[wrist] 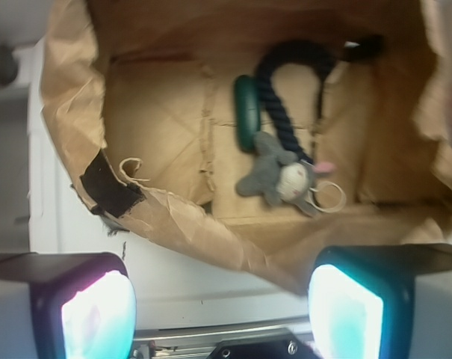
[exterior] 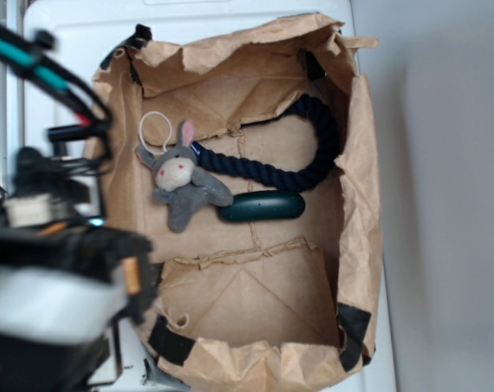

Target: Grab the gray animal.

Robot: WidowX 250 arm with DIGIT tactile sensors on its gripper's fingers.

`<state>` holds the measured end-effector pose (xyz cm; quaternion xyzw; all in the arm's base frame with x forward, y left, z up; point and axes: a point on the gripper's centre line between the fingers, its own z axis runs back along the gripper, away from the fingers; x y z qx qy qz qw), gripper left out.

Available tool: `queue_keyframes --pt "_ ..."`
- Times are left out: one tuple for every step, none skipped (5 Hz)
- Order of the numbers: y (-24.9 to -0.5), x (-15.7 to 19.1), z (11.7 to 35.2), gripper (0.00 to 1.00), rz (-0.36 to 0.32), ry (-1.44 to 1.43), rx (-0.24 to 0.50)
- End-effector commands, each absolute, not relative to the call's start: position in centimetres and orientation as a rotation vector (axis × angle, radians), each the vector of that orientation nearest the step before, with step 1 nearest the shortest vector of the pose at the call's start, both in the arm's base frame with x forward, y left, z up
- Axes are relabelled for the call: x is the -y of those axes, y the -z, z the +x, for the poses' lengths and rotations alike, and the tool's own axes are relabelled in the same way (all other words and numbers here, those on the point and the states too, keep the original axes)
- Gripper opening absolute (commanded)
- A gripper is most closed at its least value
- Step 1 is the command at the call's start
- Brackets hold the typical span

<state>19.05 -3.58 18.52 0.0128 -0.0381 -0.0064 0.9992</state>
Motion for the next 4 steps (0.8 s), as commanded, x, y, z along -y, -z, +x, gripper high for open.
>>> queue_keyframes --pt "-16.7 0.5 22.1 1.00 0.055 -0.041 0.110" --pt "-15.3 1.9 22.8 1.00 0.085 -0.022 0.120" --pt "-15.1 2.4 23.1 1.00 0.099 0.001 0.109" --pt "-15.1 2.4 23.1 1.00 0.099 0.001 0.109"
